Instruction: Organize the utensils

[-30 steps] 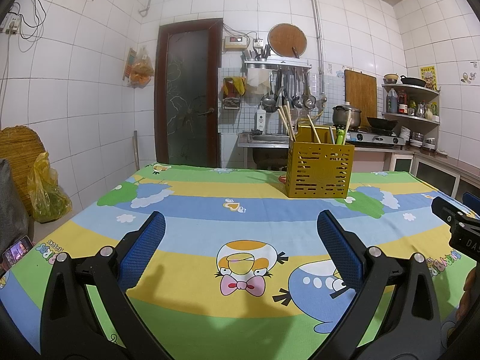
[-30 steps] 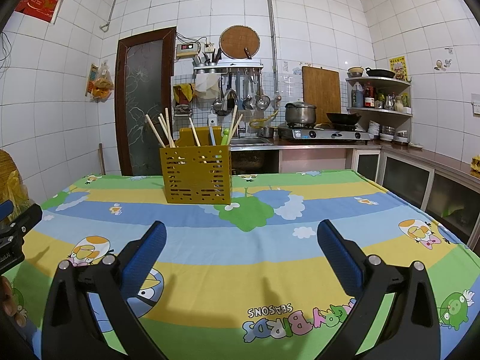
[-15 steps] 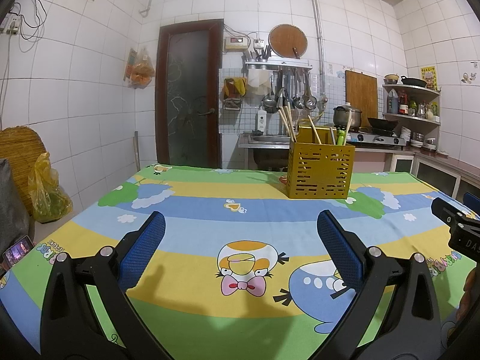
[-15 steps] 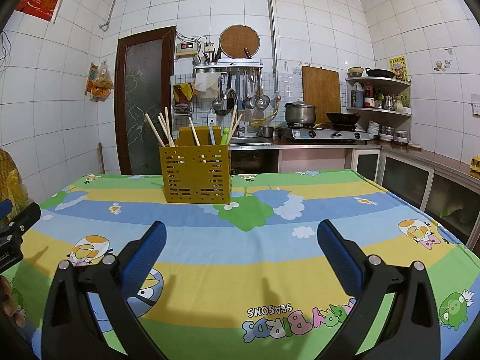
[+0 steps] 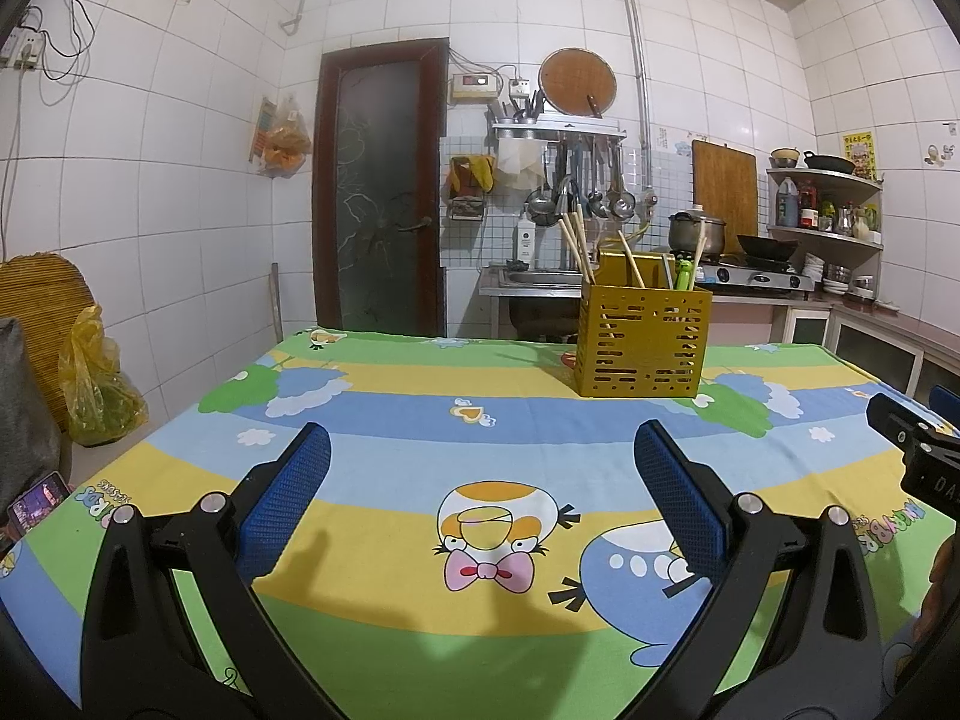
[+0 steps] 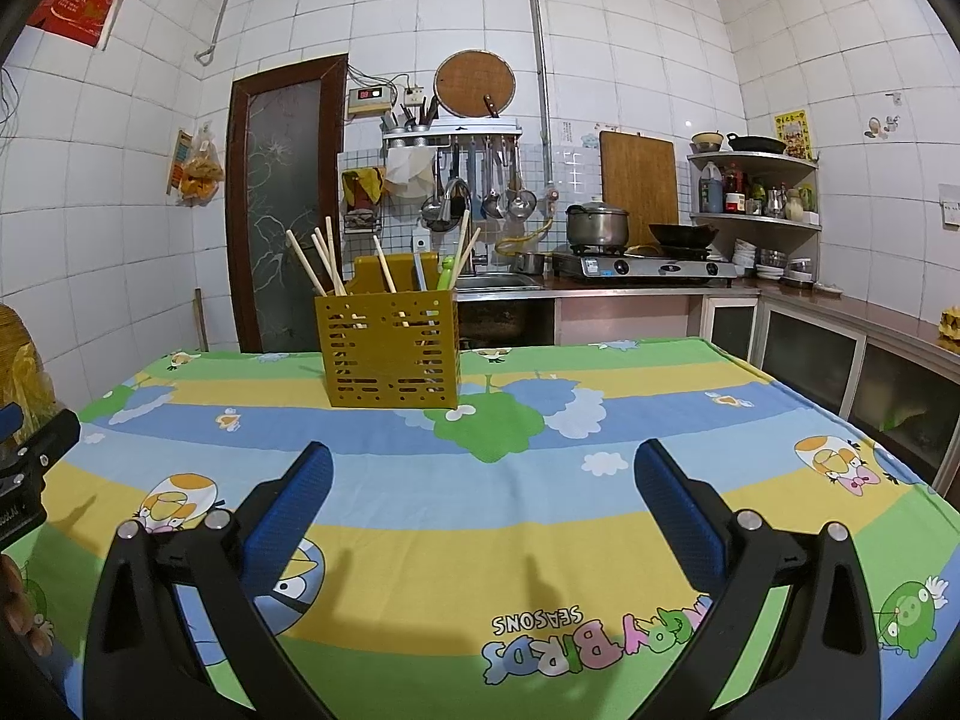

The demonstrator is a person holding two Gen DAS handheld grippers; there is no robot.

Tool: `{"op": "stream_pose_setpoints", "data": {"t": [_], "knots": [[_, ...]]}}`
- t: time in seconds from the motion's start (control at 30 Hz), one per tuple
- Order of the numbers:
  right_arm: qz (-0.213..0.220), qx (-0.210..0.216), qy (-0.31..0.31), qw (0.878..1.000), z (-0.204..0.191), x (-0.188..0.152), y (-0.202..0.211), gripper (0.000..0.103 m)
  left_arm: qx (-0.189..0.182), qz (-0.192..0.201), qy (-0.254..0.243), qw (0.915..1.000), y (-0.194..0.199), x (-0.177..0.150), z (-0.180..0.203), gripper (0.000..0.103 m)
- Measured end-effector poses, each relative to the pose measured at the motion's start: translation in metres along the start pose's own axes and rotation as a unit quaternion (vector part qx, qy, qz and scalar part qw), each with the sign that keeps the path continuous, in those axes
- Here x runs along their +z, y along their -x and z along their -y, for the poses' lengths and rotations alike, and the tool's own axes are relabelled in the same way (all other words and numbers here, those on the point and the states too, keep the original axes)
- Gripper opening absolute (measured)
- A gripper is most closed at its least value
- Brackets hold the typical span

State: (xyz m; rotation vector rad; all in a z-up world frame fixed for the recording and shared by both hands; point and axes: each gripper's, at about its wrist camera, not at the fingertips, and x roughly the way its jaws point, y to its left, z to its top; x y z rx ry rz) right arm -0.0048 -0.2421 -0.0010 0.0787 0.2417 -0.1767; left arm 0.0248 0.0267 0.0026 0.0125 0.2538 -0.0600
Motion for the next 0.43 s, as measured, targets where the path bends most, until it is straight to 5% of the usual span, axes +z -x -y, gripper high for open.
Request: {"op": "stream_pose_setpoints", "data": {"t": [0.43], "knots": [[0.000,0.000,0.000,1.000,-0.0006,-0.0001,0.0000,0.098,0.008,-0.008,0.001,0.9999,-0.0040,0.0053,-0.0067,0.098]]}}
